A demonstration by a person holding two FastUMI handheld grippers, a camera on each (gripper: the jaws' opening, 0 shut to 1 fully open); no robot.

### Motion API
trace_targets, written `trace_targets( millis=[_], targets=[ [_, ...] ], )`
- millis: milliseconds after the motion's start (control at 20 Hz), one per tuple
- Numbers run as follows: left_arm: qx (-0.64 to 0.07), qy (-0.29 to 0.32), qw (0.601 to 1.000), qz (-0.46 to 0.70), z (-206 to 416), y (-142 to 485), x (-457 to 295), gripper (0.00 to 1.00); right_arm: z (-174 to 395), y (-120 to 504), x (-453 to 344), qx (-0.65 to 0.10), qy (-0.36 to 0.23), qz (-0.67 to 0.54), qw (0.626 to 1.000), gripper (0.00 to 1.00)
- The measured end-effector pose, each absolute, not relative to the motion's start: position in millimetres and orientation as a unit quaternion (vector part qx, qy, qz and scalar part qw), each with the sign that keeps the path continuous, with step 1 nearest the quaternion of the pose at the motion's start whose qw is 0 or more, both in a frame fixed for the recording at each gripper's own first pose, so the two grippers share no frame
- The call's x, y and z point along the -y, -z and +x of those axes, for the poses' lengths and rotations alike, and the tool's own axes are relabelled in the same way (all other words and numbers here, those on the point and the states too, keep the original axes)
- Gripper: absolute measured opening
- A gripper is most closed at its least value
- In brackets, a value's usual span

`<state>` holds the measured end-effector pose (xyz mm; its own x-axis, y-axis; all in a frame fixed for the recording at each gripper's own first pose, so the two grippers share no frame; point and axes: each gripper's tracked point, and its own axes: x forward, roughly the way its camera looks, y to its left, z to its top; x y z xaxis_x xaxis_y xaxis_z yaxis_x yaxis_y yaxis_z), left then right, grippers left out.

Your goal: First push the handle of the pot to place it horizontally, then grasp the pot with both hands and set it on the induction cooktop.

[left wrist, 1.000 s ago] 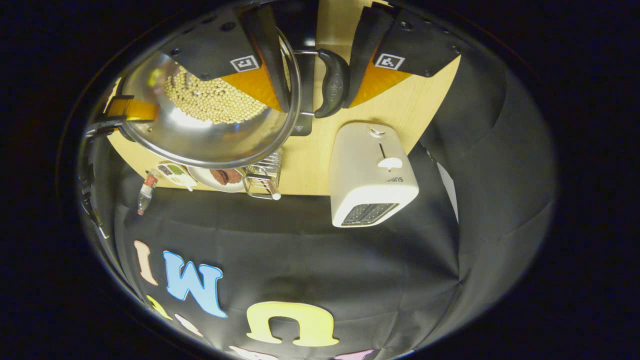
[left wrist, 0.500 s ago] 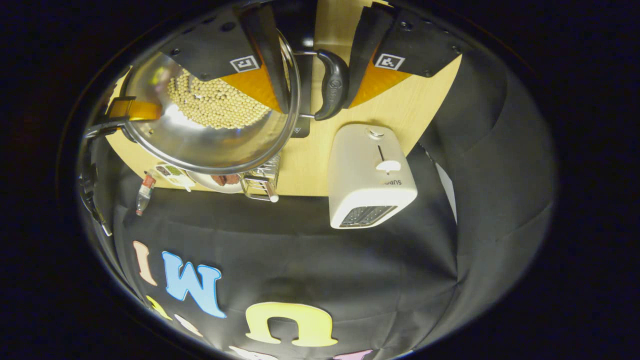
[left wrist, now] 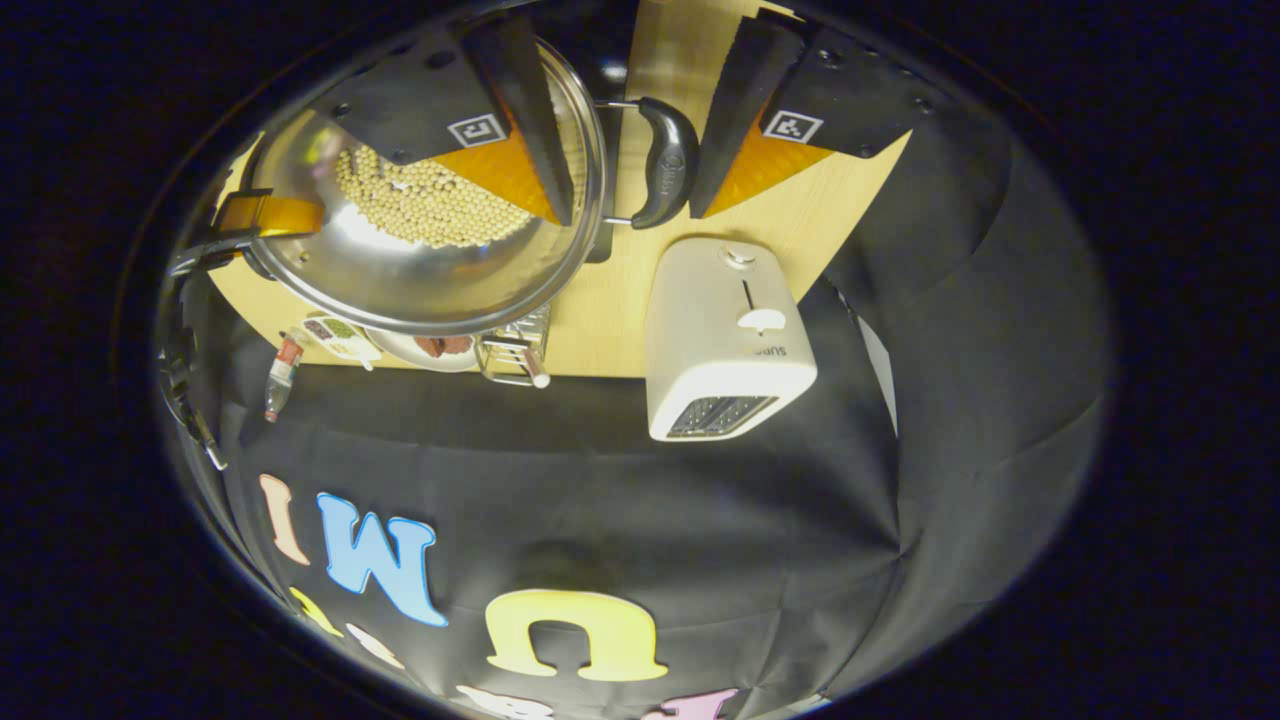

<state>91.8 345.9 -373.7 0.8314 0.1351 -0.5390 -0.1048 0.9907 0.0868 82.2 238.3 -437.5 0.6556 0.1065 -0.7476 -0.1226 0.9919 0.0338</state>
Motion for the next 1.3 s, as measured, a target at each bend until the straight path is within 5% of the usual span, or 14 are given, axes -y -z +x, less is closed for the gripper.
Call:
trace_targets(
  millis=[50,100,300,750,1300],
  targets=[
    [-0.278,-0.065,0.958,0.027,90.3,369.5,-346.3,0.77,87.0,431.2,-236.2,-0.398,-0.062,-0.013,0.915,0.72],
    [-0.274,-0.071,0.959,0.028,87.2,363.1,-348.2,0.92,90.8,422.3,-235.7,-0.382,-0.063,-0.018,0.922,0.78],
    [-0.245,-0.101,0.964,0.019,72.6,324.8,-356.3,0.93,97.3,378.1,-235.5,-0.323,-0.077,-0.032,0.943,0.93],
    [-0.118,-0.067,0.99,0.034,69.3,155.2,-231.2,0.93,88.3,201.9,-174.2,-0.164,-0.081,-0.012,0.983,0.93],
    [-0.053,0.0,0.998,0.014,49.5,59.3,-23.5,0.97,41.3,83.8,-46.6,-0.085,-0.053,-0.01,0.995,0.93]
  ],
)
